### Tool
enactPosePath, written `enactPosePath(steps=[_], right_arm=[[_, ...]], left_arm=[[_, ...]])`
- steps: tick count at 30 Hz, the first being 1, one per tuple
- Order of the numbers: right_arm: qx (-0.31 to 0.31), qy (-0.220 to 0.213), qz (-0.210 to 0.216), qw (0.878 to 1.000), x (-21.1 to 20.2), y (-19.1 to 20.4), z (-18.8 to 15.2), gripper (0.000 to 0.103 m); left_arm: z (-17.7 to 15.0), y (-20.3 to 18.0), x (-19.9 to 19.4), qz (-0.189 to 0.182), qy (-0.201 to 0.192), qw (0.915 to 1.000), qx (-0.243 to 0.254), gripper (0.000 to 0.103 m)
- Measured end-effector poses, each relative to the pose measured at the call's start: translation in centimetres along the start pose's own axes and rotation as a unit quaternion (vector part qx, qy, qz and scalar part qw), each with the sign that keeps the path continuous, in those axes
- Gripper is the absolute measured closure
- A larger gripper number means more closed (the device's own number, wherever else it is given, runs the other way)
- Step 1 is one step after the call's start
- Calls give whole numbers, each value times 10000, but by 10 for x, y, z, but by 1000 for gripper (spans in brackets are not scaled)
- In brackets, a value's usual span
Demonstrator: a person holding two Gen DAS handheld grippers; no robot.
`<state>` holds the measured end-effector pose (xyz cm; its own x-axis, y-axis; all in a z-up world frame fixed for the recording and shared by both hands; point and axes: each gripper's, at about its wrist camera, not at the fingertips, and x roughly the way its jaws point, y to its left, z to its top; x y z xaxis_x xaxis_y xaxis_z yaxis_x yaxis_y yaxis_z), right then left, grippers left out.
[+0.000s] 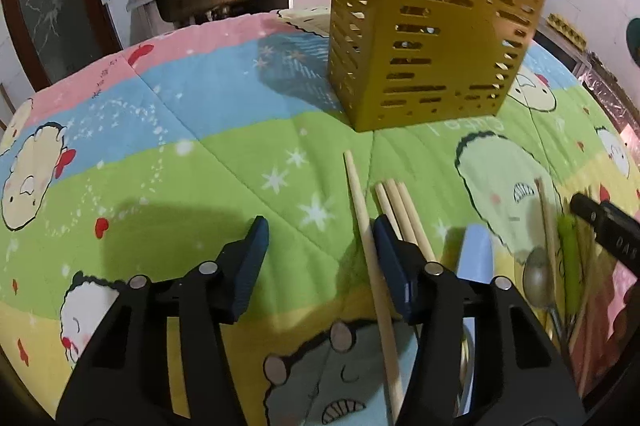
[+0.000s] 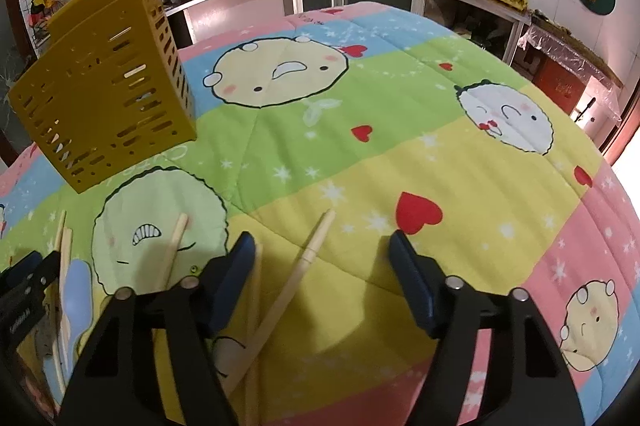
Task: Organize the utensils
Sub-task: 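Move the left tool toward the wooden chopsticks while the right tool approaches another chopstick, then close the left tool on a chopstick while the right tool closes on another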
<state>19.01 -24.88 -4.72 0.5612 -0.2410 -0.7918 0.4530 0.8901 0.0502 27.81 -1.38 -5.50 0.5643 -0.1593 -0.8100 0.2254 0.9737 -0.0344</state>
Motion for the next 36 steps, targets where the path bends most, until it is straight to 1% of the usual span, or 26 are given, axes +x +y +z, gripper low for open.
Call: enactPosePath(steps=[2, 3, 4, 6, 7, 10, 11, 12, 14, 15, 19, 21, 26, 28, 34, 36], right_arm=[[-32, 44, 42, 10000, -1, 3, 0, 49], [-51, 72, 71, 9999, -1, 4, 1, 51], [-67, 101, 95, 9999, -1, 5, 2, 56], [-94, 160, 149, 9997, 0, 8, 3, 63], [-78, 206, 210, 9995, 0, 9, 4, 68], [-29, 349, 340, 9988, 4, 12, 9, 79], [-27, 377, 364, 9986, 6, 13, 10, 83], [-38, 417, 390, 9984, 8, 14, 12, 85], [-61, 438, 397, 9982, 11, 16, 16, 89], [-88, 445, 401, 9982, 14, 16, 19, 89], [-154, 448, 456, 9978, 16, 16, 26, 91], [-205, 427, 505, 9976, 15, 16, 29, 91], [-243, 271, 665, 9971, 6, 15, 37, 95], [-270, 165, 712, 9970, 2, 16, 41, 96], [-300, -138, 979, 9946, -15, 18, 54, 96], [-318, -304, 1058, 9934, -23, 19, 59, 96]], left_arm=[[6, 1, 4, -32, 58, 9999, -76, 53], [9, 2, 6, -48, 96, 9999, -124, 53], [12, 3, 9, -49, 116, 9998, -158, 54], [17, 1, 13, -8, 155, 9998, -139, 57], [18, 0, 15, 6, 172, 9998, -124, 58], [25, -2, 18, 28, 265, 9996, -108, 66], [27, -3, 18, -10, 299, 9995, -131, 72], [29, -4, 18, -51, 321, 9994, -149, 78], [31, -5, 19, -113, 349, 9991, -205, 81], [32, -5, 20, -124, 348, 9991, -229, 84], [34, -3, 22, -128, 309, 9989, -327, 90], [33, -5, 20, -107, 259, 9991, -318, 95], [32, -1, 13, -121, 131, 9990, -413, 97], [33, -1, 7, -120, 30, 9991, -400, 98], [37, -5, -24, -102, -481, 9982, -338, 99], [39, -5, -39, -82, -739, 9967, -318, 99]])
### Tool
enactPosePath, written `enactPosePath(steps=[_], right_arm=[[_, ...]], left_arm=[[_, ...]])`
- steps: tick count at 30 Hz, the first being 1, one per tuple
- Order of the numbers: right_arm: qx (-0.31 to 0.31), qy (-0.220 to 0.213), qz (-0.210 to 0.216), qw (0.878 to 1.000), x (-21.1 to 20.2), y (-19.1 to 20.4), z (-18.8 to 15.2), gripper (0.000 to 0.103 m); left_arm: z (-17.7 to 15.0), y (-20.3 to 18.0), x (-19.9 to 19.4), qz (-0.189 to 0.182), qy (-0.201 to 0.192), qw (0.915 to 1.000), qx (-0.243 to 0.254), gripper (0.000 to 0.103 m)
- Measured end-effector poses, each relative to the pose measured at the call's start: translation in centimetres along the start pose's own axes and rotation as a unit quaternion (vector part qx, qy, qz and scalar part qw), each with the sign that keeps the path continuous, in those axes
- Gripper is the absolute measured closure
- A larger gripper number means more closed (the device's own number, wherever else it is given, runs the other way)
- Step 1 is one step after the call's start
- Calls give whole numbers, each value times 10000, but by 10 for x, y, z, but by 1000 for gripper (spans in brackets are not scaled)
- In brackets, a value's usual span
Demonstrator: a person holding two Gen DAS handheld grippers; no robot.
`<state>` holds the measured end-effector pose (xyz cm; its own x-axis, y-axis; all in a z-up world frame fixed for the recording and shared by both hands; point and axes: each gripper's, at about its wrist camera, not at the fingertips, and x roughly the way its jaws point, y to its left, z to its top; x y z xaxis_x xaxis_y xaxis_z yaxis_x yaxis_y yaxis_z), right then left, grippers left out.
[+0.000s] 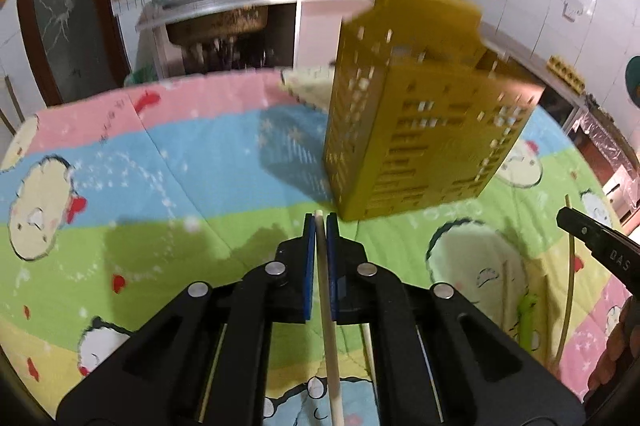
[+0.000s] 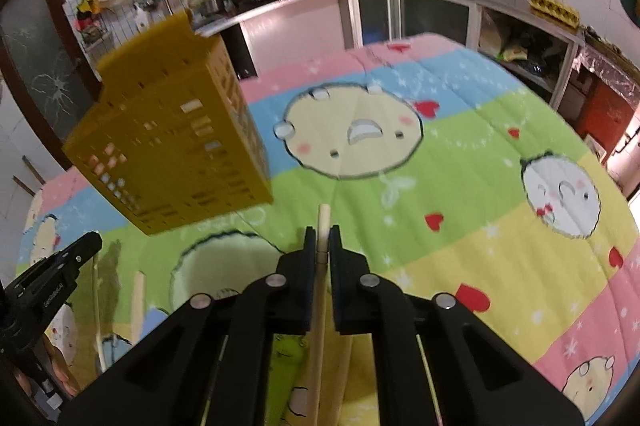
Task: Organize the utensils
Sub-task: 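Close the left tool on a chopstick while the right tool closes on another, then lift both held chopsticks and carry them over the yellow caddy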
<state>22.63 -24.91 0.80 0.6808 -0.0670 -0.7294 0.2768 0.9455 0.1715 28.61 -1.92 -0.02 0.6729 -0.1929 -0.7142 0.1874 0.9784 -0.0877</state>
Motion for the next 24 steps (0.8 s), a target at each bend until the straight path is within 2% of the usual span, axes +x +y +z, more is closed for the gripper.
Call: enactPosePath(steps=[7, 12, 18, 24], right_arm=[[-27, -578, 401, 9975, -26, 0, 17, 97], [-25, -1094, 709, 9915, -42, 0, 27, 97], [-164, -1664, 904, 9818, -58, 5, 32, 97], [-518, -2300, 858, 9680, -75, 15, 28, 97]], left_arm=[[21, 2, -41, -91, -697, 9975, -85, 99], [31, 3, -64, -108, -1203, 9925, -175, 99], [30, -3, -82, 29, -1809, 9834, -96, 99], [25, -6, -87, 49, -2136, 9769, -23, 99]])
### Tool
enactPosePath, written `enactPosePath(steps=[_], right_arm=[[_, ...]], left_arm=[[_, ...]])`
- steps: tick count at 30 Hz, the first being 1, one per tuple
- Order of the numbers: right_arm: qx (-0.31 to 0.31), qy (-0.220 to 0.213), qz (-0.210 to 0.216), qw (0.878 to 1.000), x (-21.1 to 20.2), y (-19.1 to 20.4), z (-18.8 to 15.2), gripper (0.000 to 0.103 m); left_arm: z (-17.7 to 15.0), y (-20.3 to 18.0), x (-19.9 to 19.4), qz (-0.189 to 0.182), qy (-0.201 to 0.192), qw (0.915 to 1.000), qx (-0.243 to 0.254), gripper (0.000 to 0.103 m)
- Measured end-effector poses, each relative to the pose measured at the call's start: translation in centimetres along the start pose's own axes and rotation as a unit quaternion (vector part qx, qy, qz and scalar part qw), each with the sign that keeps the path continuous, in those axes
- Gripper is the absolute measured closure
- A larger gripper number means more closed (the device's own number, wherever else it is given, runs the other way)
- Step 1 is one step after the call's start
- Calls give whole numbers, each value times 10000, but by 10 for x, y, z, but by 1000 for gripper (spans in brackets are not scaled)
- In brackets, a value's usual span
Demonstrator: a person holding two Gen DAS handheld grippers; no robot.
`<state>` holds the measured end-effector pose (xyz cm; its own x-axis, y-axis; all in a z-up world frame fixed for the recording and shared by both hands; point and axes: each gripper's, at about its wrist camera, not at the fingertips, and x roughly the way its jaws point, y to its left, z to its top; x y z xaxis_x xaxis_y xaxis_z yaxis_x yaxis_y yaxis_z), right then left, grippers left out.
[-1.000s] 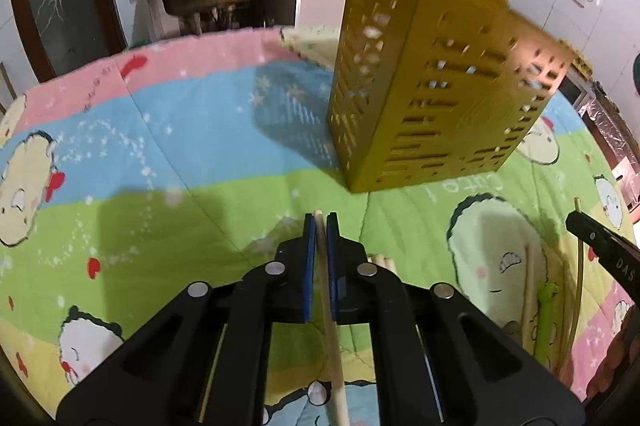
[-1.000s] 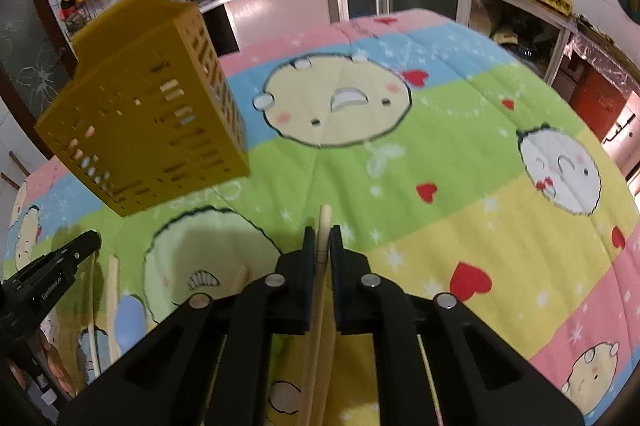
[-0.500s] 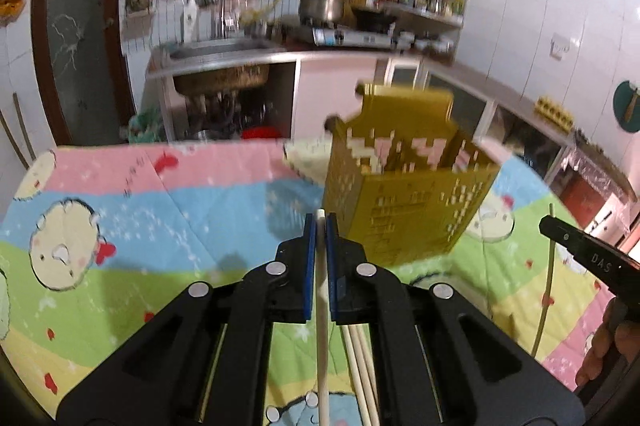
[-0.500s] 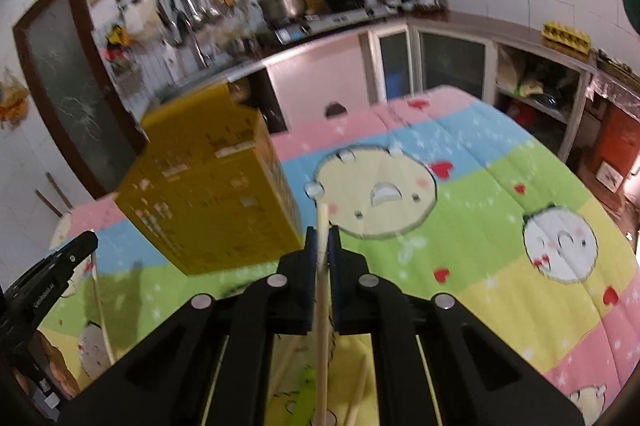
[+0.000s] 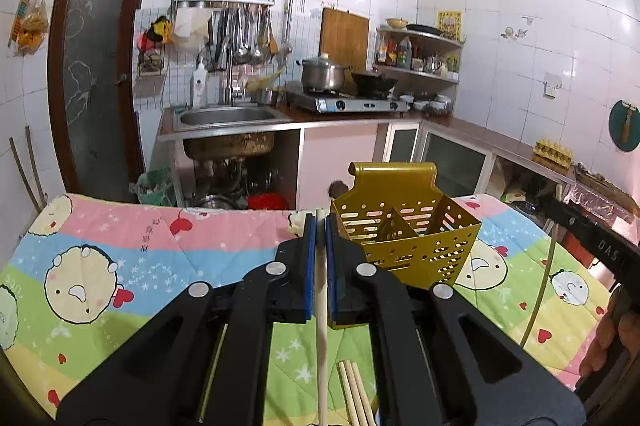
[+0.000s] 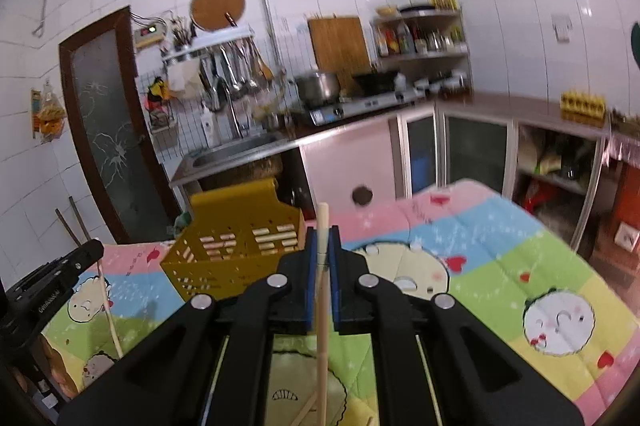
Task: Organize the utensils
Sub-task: 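Lift both held chopsticks and carry them over the yellow caddy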
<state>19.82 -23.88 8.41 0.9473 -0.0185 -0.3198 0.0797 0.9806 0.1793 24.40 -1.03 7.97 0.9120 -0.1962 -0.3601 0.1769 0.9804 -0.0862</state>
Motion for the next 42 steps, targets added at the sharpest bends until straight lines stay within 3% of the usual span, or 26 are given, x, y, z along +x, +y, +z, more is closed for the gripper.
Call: enactPosePath(steps=[8, 16, 28, 42], right_arm=[[-288, -476, 49, 9984, -27, 9, -3, 97], [-308, -721, 73, 9969, -33, 14, 11, 97], [-390, -1278, 134, 9909, -37, 34, 67, 97], [-602, -1752, 186, 9825, -14, 67, 124, 97]], left_arm=[[-10, -1, -11, -13, -202, 9998, 53, 99], [6, 0, -23, -71, -416, 9991, -66, 99], [69, -4, -35, -270, -918, 9950, -282, 99], [132, -26, -48, -346, -1613, 9862, -148, 99]])
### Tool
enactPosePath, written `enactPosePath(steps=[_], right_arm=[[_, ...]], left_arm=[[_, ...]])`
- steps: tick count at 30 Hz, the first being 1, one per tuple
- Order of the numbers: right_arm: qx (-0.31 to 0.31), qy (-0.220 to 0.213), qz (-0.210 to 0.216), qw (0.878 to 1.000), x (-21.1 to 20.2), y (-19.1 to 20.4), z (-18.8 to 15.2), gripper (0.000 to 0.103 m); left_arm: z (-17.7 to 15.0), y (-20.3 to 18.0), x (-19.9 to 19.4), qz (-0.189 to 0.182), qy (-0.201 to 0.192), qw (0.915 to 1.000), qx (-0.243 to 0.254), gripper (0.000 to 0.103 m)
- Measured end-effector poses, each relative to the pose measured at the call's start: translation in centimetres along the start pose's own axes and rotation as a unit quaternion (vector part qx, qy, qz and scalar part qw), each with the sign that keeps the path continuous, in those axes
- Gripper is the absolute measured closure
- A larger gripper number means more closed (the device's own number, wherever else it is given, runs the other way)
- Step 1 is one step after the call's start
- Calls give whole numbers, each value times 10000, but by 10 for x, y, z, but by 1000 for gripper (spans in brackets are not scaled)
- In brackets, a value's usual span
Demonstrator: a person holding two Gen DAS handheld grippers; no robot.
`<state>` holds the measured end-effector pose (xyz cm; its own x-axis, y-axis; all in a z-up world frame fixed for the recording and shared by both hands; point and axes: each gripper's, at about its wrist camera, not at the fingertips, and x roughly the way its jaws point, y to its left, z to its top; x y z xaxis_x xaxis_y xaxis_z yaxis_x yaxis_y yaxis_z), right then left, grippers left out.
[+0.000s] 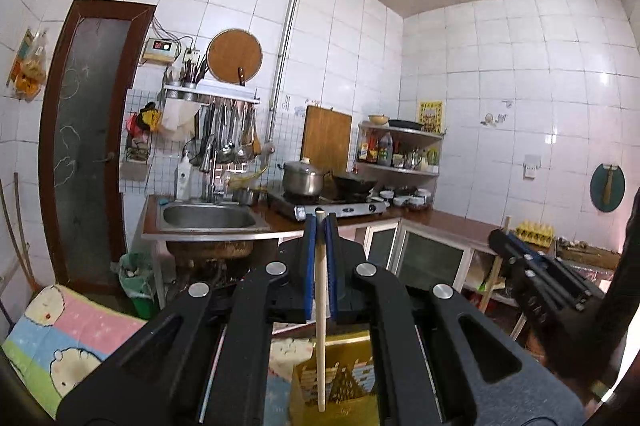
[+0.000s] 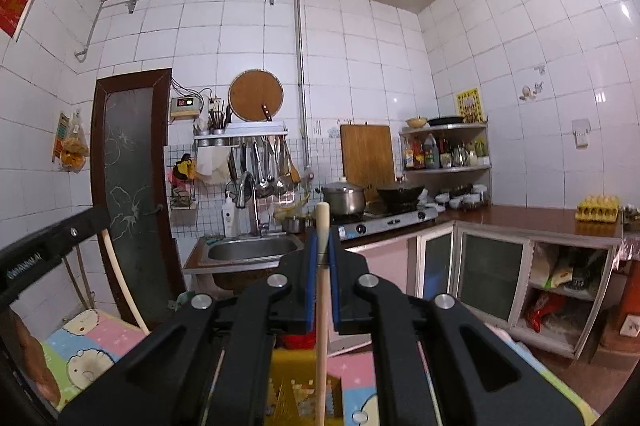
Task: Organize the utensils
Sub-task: 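Lift both held chopsticks and carry them over the yellow caddy, then open the left tool over the caddy while the right tool opens too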
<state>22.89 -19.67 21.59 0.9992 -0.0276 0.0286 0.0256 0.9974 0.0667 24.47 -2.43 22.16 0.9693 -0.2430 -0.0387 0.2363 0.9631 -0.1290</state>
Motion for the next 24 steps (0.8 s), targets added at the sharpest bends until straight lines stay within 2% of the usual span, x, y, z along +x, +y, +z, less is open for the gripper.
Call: enactPosePath(steps=[5, 10, 15, 20, 22, 23, 24], right_arm=[[165, -177, -82, 9997, 26, -4, 6, 97], [224, -149, -59, 9996, 57, -8, -10, 97], [205, 418, -1, 9989, 85, -16, -61, 97], [150, 1069, 111, 9941, 97, -25, -104, 97], [113, 1311, 121, 9912, 96, -28, -111, 96], [88, 1373, 87, 9905, 94, -29, -111, 96], [74, 1417, 54, 9899, 92, -31, -111, 95]], left_arm=[[1, -6, 21, 33, -33, 10000, 58, 99], [-24, -2, 56, 151, 271, 9995, 77, 99], [-75, 12, 97, 270, 975, 9949, 55, 99], [-109, 27, 112, 279, 1474, 9887, -29, 99], [-112, 30, 109, 351, 1510, 9879, -14, 94], [-111, 31, 106, 363, 1553, 9872, -23, 82], [-109, 33, 102, 396, 1571, 9868, -44, 58]])
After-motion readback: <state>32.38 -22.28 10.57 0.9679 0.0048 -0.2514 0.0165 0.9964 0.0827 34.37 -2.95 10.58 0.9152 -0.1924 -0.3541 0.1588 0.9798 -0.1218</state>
